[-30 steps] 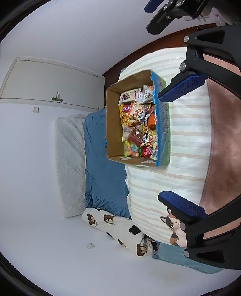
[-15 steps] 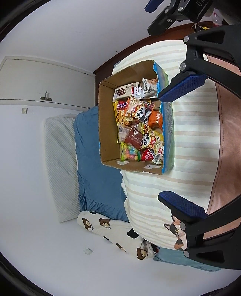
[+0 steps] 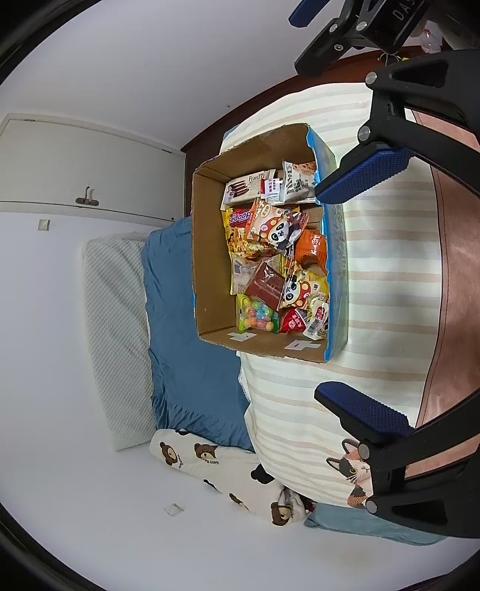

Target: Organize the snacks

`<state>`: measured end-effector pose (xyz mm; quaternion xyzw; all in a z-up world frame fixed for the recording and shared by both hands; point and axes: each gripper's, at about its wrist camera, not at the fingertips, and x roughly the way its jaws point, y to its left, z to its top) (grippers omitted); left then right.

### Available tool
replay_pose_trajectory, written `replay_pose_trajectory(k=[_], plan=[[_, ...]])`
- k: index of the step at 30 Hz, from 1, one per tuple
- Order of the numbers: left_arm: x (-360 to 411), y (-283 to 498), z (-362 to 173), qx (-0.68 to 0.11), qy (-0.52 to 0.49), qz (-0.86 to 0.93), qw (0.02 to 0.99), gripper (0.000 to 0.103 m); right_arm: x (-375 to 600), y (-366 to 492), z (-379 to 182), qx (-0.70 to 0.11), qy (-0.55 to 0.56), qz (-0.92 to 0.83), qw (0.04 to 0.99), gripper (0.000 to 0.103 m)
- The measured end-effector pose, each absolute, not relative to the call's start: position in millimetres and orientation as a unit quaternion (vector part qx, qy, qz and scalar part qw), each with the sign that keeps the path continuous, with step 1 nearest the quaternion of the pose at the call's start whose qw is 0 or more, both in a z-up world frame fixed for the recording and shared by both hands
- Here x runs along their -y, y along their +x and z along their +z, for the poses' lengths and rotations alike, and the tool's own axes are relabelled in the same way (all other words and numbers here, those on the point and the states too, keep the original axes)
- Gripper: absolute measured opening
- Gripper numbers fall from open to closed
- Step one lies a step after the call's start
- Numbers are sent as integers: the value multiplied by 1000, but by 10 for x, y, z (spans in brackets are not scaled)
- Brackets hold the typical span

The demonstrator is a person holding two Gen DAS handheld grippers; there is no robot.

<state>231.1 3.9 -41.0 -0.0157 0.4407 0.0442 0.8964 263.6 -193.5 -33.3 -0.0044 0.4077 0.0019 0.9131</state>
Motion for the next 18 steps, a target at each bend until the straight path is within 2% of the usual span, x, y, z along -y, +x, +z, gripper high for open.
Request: replay_pose_trajectory(k=[18], plan=[[-42,2296,-372,-437,-17,39,898,99,1954,2566,-224,-399,-12,1,917,103]])
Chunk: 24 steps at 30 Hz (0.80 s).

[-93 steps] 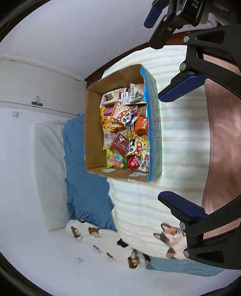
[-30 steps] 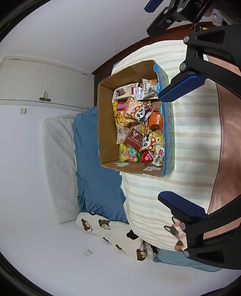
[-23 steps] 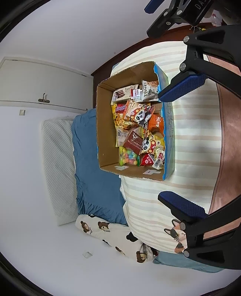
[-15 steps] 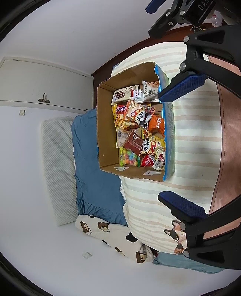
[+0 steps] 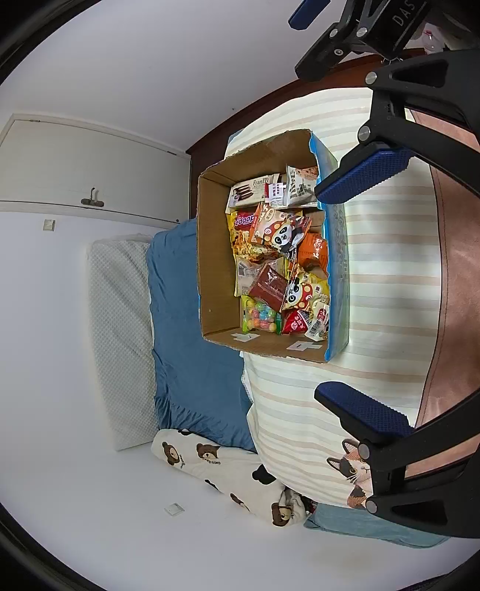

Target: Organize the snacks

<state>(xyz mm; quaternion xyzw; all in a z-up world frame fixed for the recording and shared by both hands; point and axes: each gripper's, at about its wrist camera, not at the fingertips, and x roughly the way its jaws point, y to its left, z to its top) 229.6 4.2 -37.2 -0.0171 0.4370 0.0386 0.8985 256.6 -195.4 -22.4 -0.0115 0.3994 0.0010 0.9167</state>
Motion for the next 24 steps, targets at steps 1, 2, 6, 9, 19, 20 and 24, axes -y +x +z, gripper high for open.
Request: replay_pose_trajectory(k=[1,2,6,9,19,20,24], plan=[[-38,2295,-365,-436,-17,39,899,99,1959,2564,-218,-399,-11,2,917,103],[-37,2294,-363,-437,-17,39,899,99,1961,2563,-214,-398,-11,2,917,103],[-32,2283,-339,-434,-15,39,900,99,1967,2555,-207,-398,-12,1,918,103],[-20,2273,-302,-431,-14,39,901,99,1966,2546,-200,-397,-12,2,918,103],[0,2242,-274,-428,-15,41,903,99,1998,2548,-191,-395,-16,3,919,103],[-1,2242,-275,-427,-14,41,903,99,2004,2547,-189,-394,-16,3,919,103],[14,2244,-256,-425,-13,40,904,99,1999,2540,-173,-393,-16,3,920,103]])
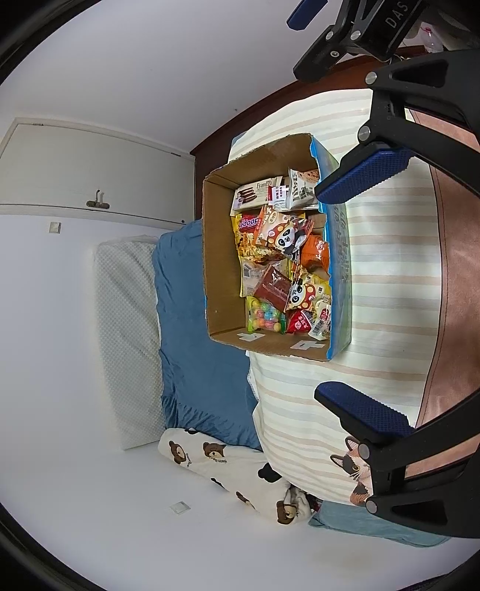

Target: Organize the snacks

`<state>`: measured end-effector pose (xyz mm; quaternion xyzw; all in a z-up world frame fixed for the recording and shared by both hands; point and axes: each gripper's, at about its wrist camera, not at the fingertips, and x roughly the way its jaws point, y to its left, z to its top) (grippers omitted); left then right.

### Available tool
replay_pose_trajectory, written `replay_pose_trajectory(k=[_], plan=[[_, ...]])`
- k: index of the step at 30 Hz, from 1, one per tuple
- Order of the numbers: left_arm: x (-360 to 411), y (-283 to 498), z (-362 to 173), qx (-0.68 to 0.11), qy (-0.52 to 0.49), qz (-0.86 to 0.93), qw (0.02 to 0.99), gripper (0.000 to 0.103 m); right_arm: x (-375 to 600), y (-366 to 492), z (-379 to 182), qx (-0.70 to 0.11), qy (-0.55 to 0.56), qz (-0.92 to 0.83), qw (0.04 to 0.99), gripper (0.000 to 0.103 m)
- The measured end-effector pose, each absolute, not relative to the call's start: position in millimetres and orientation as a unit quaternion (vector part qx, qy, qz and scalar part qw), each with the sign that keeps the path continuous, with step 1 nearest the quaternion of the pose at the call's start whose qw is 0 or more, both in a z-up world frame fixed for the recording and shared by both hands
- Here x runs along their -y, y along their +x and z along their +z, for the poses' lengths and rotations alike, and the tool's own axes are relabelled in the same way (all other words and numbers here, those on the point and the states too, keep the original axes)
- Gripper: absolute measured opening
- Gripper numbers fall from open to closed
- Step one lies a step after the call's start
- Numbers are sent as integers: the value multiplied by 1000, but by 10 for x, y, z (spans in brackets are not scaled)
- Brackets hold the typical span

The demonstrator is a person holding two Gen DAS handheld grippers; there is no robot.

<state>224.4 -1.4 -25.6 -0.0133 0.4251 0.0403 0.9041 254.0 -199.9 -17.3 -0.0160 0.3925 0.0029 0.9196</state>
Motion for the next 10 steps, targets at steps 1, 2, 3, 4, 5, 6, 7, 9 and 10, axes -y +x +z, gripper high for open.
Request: replay_pose_trajectory(k=[1,2,3,4,5,6,7,9,10], plan=[[13,2234,-251,-425,-13,41,904,99,2000,2535,-169,-392,-16,2,920,103],[17,2238,-245,-424,-13,41,905,99,2002,2525,-165,-391,-16,2,920,103],[20,2240,-242,-423,-13,42,905,99,2002,2524,-163,-391,-16,2,920,103],[14,2229,-243,-422,-14,42,905,99,2004,2523,-159,-390,-15,2,921,103],[16,2229,-237,-422,-14,42,906,99,2007,2522,-157,-390,-15,2,921,103],[18,2232,-235,-422,-14,42,906,99,2003,2519,-158,-390,-15,2,921,103],[16,2227,-236,-422,-13,42,906,99,2004,2516,-155,-390,-15,2,921,103],[16,2227,-234,-422,-13,42,906,99,2003,2512,-153,-390,-15,2,921,103],[16,2226,-236,-422,-14,43,906,99,2004,2510,-149,-389,-15,2,921,103]])
